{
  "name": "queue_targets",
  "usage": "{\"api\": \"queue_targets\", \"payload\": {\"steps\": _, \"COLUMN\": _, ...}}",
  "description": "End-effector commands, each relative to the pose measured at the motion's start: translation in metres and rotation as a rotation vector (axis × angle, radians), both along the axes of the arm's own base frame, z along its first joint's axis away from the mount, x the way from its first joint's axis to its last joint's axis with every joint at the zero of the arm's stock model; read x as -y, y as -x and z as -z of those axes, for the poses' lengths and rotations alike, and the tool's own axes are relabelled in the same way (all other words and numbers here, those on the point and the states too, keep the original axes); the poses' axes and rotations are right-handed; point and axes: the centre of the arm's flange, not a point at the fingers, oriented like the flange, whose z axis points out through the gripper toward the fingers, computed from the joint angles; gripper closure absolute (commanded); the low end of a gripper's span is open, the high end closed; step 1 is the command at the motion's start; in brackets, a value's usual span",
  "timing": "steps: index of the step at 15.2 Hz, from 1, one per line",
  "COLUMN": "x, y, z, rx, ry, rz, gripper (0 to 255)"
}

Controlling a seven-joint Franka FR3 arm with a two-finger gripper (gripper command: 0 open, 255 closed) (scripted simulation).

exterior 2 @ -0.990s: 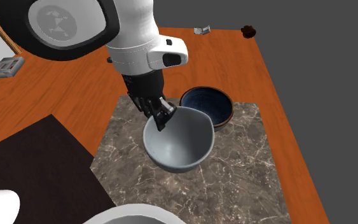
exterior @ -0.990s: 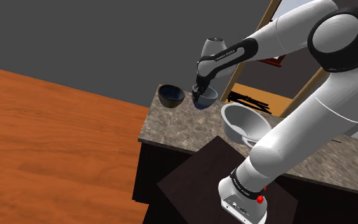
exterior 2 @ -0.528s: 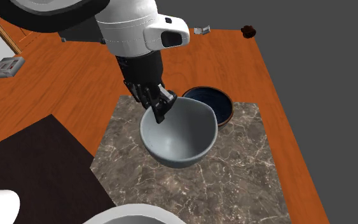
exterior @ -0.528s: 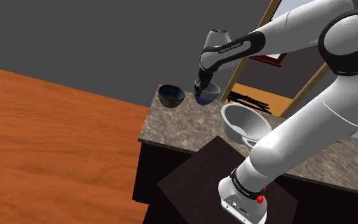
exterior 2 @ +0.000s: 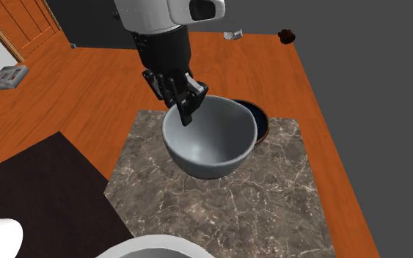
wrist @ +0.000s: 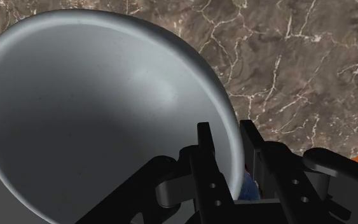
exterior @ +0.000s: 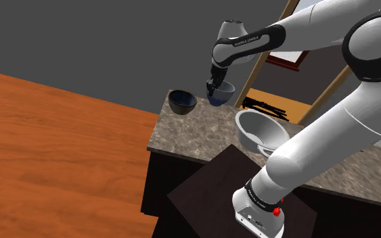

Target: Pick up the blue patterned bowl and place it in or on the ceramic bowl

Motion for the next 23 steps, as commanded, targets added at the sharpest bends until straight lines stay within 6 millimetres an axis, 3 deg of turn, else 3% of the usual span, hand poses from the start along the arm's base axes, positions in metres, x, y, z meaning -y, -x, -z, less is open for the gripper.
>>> {"api": "queue_targets", "payload": {"steps": 1, "x": -0.007, "y": -0.023, "z": -0.006, "rx": 0.001, "ry": 0.0, "rz": -0.001, "gripper": 255}}
{"api": "queue_targets", "payload": {"steps": 14, "x": -0.059, "y": -0.18, "z": -0.033, "rx": 0.001, "ry": 0.0, "rz": -0.001, "gripper": 255}}
{"api": "queue_targets", "payload": {"steps": 23, "x": -0.059, "y": -0.18, "z": 0.015, "rx": 0.001, "ry": 0.0, "rz": -0.001, "gripper": 255}}
